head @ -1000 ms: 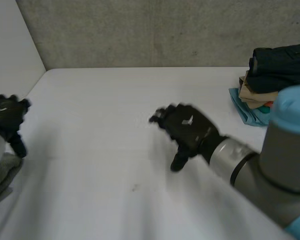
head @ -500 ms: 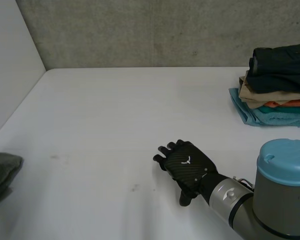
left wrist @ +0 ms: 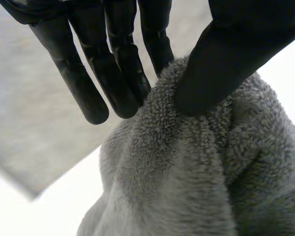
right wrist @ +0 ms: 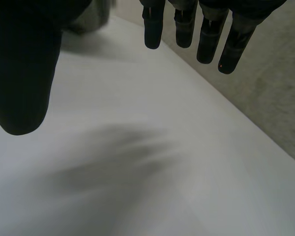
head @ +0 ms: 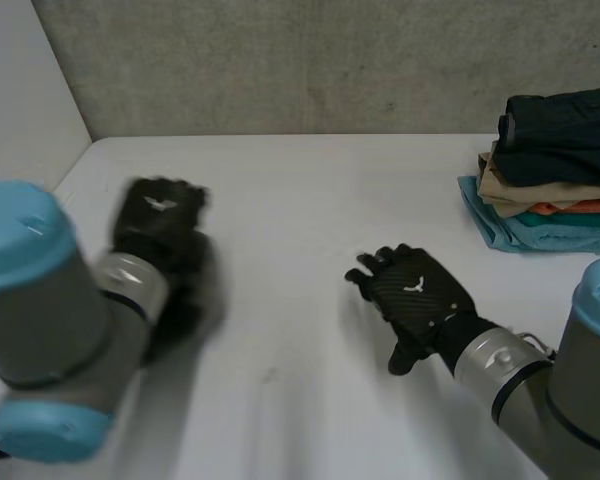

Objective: Fold the laundry.

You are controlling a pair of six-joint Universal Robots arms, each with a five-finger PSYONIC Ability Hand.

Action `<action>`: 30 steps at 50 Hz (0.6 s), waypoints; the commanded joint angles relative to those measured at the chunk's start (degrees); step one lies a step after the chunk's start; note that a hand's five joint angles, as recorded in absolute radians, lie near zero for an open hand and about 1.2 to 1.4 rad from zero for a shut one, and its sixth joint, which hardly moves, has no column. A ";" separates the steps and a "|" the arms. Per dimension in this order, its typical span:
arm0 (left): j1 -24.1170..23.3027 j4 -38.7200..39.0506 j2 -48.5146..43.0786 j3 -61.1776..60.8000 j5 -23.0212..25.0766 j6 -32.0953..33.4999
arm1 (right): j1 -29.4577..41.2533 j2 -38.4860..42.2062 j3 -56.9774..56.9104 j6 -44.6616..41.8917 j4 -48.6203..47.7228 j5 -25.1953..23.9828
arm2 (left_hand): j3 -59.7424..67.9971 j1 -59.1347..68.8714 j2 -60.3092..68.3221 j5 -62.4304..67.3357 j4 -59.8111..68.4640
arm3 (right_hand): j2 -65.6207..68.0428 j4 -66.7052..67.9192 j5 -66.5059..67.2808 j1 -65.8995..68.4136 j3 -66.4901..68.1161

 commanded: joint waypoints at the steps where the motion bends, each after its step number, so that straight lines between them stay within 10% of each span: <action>1: -9.02 -0.22 -3.32 -0.16 7.22 -11.62 | -3.64 -0.44 -0.25 0.19 -0.90 0.27 | 2.31 7.10 2.15 5.25 1.52 | -2.85 -3.51 -4.16 -1.82 -2.16; 3: -9.19 0.13 -1.91 -1.66 10.92 -14.00 | -4.26 -0.44 -0.34 0.19 -0.90 0.35 | -45.57 -40.78 -45.73 -42.63 -46.36 | -2.85 -3.51 -4.16 -1.82 -2.16; 5: -9.19 0.39 0.02 -2.45 12.67 -14.18 | -4.96 -0.44 -0.60 0.19 -0.90 0.44 | -58.06 -53.26 -58.21 -55.11 -58.85 | -2.85 -3.51 -4.16 -1.82 -2.16; 18: 7.93 -4.34 8.20 -5.00 11.98 -13.22 | -4.08 1.22 -9.55 4.49 6.55 -2.01 | -56.34 -51.55 -56.49 -53.39 -57.13 | -2.85 -3.51 -4.16 -1.82 -2.16; 30: 10.14 -9.45 -2.33 -3.69 11.45 1.27 | -2.33 16.51 -29.51 15.22 24.06 -11.25 | -49.79 -44.99 -49.94 -46.84 -50.57 | -2.85 -3.51 -4.16 -1.82 -2.16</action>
